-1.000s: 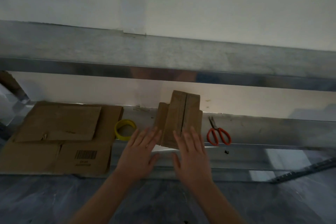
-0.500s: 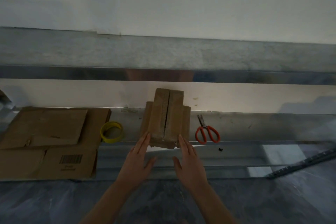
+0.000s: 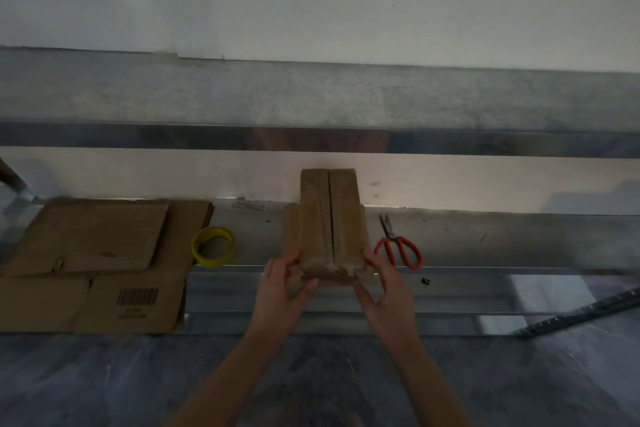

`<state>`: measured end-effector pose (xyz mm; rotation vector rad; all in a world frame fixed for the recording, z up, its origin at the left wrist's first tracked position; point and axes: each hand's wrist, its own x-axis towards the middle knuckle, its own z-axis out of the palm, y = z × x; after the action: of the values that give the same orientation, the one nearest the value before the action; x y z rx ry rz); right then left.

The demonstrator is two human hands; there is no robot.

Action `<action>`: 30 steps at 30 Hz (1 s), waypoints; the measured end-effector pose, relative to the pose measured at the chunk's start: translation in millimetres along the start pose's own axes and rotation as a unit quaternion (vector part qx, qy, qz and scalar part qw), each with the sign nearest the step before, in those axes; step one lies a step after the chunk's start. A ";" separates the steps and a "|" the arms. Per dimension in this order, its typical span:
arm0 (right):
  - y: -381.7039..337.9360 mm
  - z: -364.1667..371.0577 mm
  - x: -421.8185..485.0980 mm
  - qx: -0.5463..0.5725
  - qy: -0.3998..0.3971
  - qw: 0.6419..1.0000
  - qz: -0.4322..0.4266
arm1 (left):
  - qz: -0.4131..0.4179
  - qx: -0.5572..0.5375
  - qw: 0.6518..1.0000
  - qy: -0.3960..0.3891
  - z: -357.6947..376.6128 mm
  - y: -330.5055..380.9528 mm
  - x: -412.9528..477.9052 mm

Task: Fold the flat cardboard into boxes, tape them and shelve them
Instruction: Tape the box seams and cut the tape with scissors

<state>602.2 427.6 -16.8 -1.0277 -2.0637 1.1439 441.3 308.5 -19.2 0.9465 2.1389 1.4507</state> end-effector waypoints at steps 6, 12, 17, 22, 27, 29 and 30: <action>9.3 -18.1 9.2 0.052 -0.019 0.998 0.018 | -0.020 -0.075 0.995 -0.070 15.1 9.0 10.3; 22.2 1.3 15.4 -0.044 -0.026 0.999 0.010 | 0.048 0.154 0.986 -0.047 28.4 6.1 13.4; 25.3 -0.2 21.2 -0.105 -0.033 0.994 -0.024 | 0.056 0.195 0.978 -0.043 40.5 9.0 8.1; 21.4 -5.4 29.2 -0.117 -0.053 0.992 -0.013 | 0.038 0.182 0.982 -0.020 47.9 14.5 11.5; 39.1 -45.4 50.3 -0.104 -0.220 0.969 -0.037 | 0.034 0.138 0.967 -0.210 3.9 6.4 32.6; 41.3 -57.3 59.3 -0.102 -0.238 0.964 -0.064 | 0.047 0.120 0.956 -0.265 -5.8 11.3 40.8; 40.3 -59.8 63.4 -0.092 -0.236 0.965 -0.072 | 0.046 0.100 0.957 -0.268 -5.4 14.7 43.9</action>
<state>626.9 520.4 -16.7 -0.7141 -2.6119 1.2258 411.8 339.8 -1.3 1.3472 1.8666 0.8822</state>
